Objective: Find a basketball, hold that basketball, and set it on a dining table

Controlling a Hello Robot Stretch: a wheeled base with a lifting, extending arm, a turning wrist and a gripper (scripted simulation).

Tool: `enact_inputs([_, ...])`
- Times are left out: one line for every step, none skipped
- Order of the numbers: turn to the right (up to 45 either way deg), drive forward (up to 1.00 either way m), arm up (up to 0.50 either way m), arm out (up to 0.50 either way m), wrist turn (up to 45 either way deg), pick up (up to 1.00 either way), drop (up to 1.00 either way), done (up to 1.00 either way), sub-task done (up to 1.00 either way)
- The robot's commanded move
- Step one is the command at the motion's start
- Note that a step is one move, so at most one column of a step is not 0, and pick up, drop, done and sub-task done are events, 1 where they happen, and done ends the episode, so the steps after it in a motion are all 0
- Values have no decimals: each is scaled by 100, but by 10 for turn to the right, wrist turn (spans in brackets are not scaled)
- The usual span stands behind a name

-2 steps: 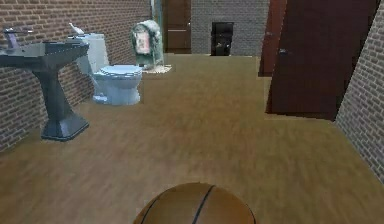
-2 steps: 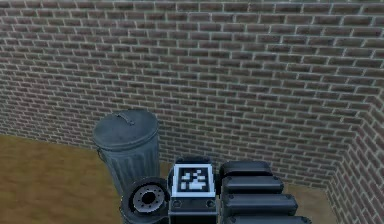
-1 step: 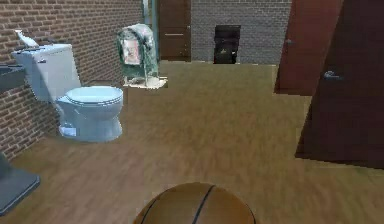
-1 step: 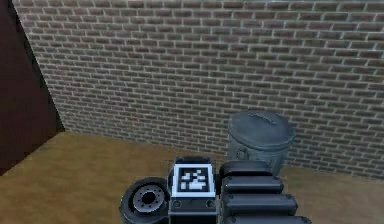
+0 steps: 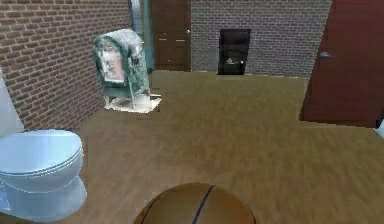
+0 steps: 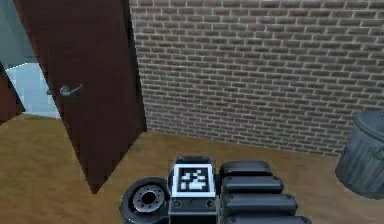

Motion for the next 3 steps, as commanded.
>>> enact_inputs([0, 100, 0, 0, 0, 0, 0, 0, 0])
enact_inputs([0, 100, 0, 0, 0, 0, 0, 0, 0])
enact_inputs([-30, 0, 0, 0, 0, 0, 0, 0, 0])
